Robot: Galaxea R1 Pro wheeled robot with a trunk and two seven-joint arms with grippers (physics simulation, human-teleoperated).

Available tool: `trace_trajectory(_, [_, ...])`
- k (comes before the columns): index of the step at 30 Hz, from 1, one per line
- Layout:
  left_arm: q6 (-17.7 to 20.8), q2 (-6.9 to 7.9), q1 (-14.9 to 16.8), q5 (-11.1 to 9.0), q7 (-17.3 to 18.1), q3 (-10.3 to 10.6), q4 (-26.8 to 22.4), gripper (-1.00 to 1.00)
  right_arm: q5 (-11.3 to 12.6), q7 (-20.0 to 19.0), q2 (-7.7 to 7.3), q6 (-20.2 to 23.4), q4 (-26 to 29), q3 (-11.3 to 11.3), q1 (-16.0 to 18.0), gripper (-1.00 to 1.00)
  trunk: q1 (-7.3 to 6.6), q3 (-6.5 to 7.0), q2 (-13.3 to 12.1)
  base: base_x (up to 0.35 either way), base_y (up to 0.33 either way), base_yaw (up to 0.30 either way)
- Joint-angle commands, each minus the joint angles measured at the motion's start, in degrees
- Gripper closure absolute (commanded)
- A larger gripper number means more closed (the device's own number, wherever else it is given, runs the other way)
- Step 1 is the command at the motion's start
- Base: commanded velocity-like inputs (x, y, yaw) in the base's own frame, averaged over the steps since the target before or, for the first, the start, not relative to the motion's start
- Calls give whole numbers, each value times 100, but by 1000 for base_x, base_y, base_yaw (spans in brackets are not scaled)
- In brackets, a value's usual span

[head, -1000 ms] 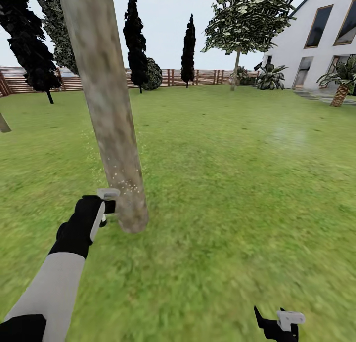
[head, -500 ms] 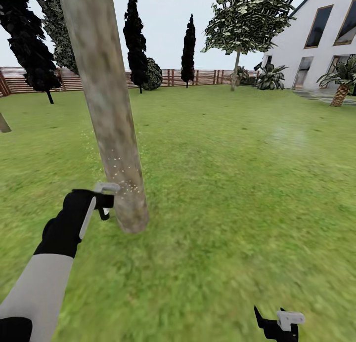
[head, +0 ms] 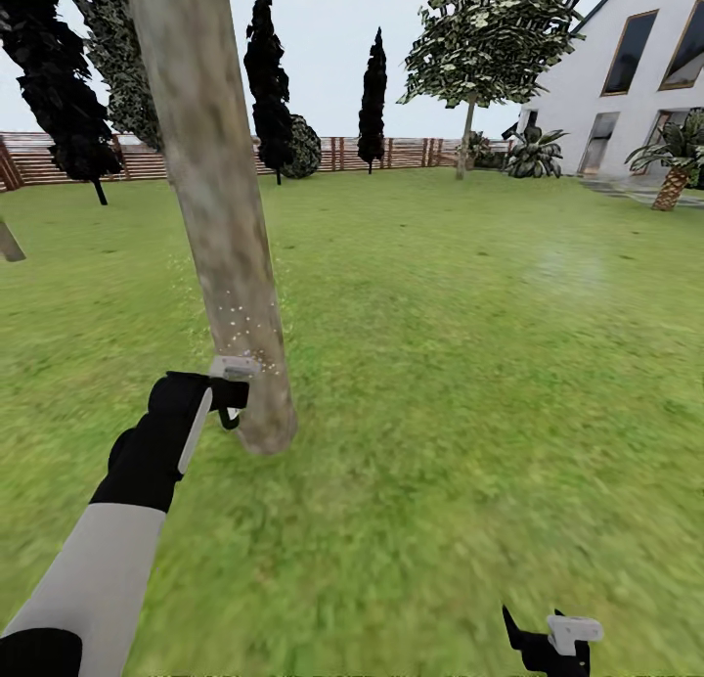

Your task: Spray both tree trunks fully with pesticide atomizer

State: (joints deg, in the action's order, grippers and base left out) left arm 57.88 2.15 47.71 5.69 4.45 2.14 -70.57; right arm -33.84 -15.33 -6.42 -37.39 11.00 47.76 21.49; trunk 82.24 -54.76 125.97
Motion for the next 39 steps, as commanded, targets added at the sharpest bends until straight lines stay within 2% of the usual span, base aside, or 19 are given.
trace_trajectory(1, [21, 3, 2, 62, 47, 29, -7, 100, -9, -49, 0, -14, -1, 49, 4, -100, -2, -5, 2, -22, 4, 0])
trace_trajectory(5, [23, -232, 78, 56, 39, 50, -18, 100, -9, -49, 0, -14, -1, 49, 4, -100, -2, -5, 2, -6, 1, 0])
trace_trajectory(7, [30, -292, 141, 53, 38, 33, -18, 100, -9, -49, 0, -14, -1, 49, 4, -100, -2, -5, 2, 0, 0, 0])
trace_trajectory(9, [62, -247, 170, 41, 38, -11, -18, 100, -9, -49, 0, -14, -1, 49, 4, -100, -2, -5, 2, 0, 0, 0])
trace_trajectory(10, [68, -197, 173, 39, 38, -115, -18, 100, -9, -49, 0, -14, -1, 49, 4, -100, -2, -5, 2, 0, 0, 0])
trace_trajectory(12, [72, 3, 176, 28, 45, -371, -18, 100, -9, -49, 0, -14, -1, 49, 4, -100, -2, -5, 2, 0, 0, 0])
trace_trajectory(14, [74, 221, 177, 5, 46, -490, -94, 100, -10, -49, 0, -14, -1, 49, 4, -100, -2, -5, 2, 0, 0, 0])
trace_trajectory(15, [74, 243, 180, 3, 47, -498, -176, 100, -9, -49, 0, -14, -1, 49, 4, -100, -2, -5, 2, 0, 0, 0])
trace_trajectory(18, [74, 130, 268, -7, 53, -482, -245, 100, -9, -49, 0, -14, -1, 49, 5, -100, -2, -5, 2, 0, 0, 0])
trace_trajectory(19, [74, -40, 348, -2, 49, -471, -246, 100, -9, -49, 0, -14, -1, 49, 5, -100, -2, -5, 2, 0, 0, 0])
trace_trajectory(21, [80, -122, 488, -3, 48, -472, -251, 100, -9, -49, 0, -14, -1, 49, 4, -100, -2, -5, 2, 0, 0, 0])
trace_trajectory(24, [82, -10, 585, 6, 55, -513, -251, 100, -9, -49, 0, -14, -1, 49, 4, -100, -2, -5, 2, 0, 0, 0])
trace_trajectory(27, [91, 249, 696, -2, 56, -529, -244, 100, -10, -49, 0, -14, -1, 49, 4, -100, -2, -5, 2, 0, 0, 0])
trace_trajectory(28, [91, 265, 713, -4, 56, -525, -245, 100, -9, -49, 0, -14, -1, 49, 4, -100, -2, -5, 2, 0, 0, 0])
trace_trajectory(31, [100, -3, 848, -6, 56, -484, -243, 100, -9, -49, 0, -14, -1, 49, 4, -100, -2, -5, 2, 0, 0, 0])
trace_trajectory(33, [100, -63, 886, -6, 56, -475, -239, 100, -9, -49, 0, -14, -1, 49, 6, -100, -2, -5, 2, 0, 0, 0])
trace_trajectory(36, [100, 144, 893, -4, 56, -516, -245, 100, -9, -49, 0, -14, -1, 49, 4, -100, -2, -5, 2, 0, 0, 0])
trace_trajectory(38, [100, 218, 829, -6, 56, -496, -246, 100, -9, -49, 0, -14, -1, 49, 4, -100, -2, -5, 2, 0, 0, 0])
trace_trajectory(39, [93, 243, 634, -4, 56, -498, -241, 100, -9, -49, 0, -14, -1, 49, 4, -100, -2, -5, 2, 0, 0, 0])
